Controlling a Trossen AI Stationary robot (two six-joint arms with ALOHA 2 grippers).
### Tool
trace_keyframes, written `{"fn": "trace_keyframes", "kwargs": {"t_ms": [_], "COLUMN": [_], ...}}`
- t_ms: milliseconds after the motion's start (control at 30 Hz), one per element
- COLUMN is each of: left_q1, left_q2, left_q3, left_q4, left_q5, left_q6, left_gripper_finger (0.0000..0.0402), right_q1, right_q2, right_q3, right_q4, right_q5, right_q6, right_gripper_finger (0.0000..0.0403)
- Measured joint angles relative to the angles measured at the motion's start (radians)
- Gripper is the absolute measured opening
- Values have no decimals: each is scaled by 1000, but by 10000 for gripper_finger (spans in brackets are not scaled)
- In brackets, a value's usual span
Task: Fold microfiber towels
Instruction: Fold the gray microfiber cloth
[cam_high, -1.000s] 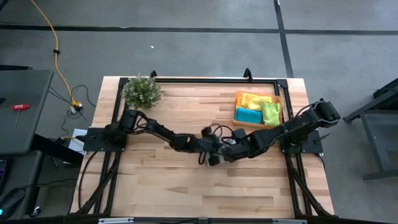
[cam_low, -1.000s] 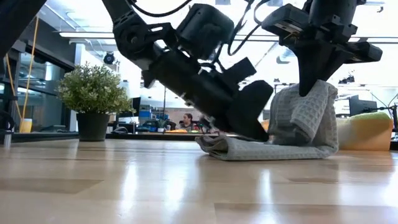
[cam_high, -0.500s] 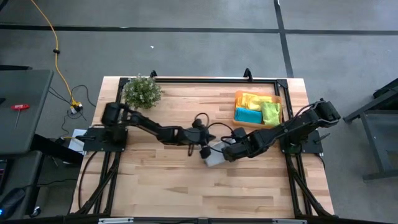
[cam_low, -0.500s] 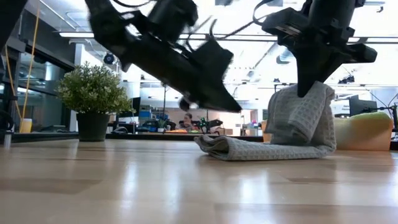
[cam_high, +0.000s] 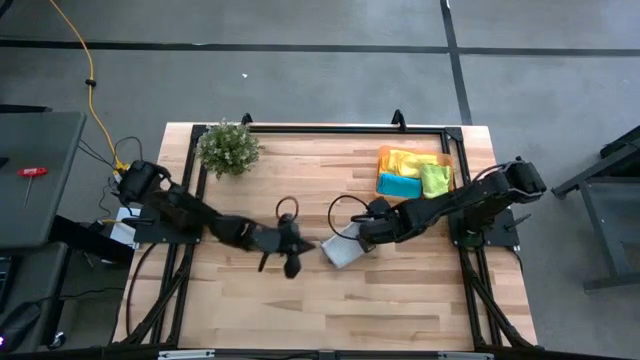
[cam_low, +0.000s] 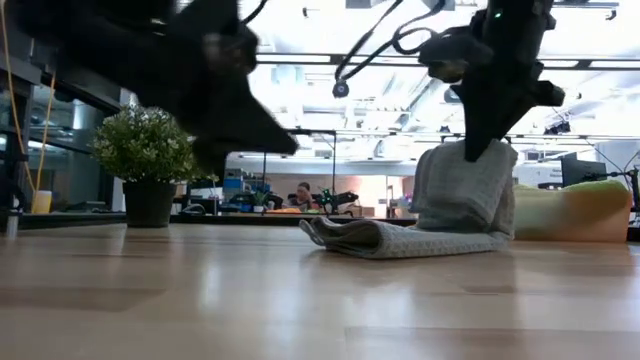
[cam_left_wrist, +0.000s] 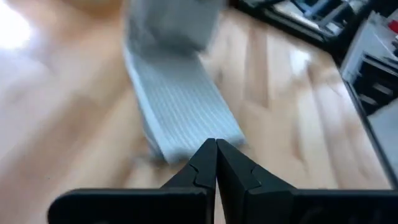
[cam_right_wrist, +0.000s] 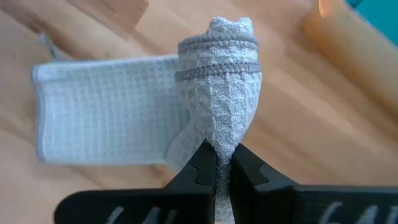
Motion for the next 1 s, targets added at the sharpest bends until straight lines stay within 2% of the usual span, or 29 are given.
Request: {"fn": "trace_keyframes", "kwargs": {"t_ms": [167, 333, 600, 1000], "left_q1": [-94, -123, -119, -121], "left_q2": [36, 54, 54, 54], "left_q3": [-5, 0, 1, 1], "left_q4": [9, 30, 31, 27], "left_q5": [-89, -142, -85, -79], "left_q6": [-84, -168, -169, -188], "left_gripper_finger": [0, 0, 0, 0], "right_q1": [-26, -41, -40, -37], "right_q2": [0, 11, 83, 84], "right_q3": [0, 0, 1, 2], "right_q4": [-9, -7, 34, 116], "right_q5": [22, 45, 58, 77], "right_q6": [-64, -101, -203, -233], "right_gripper_finger": [0, 0, 0, 0]}}
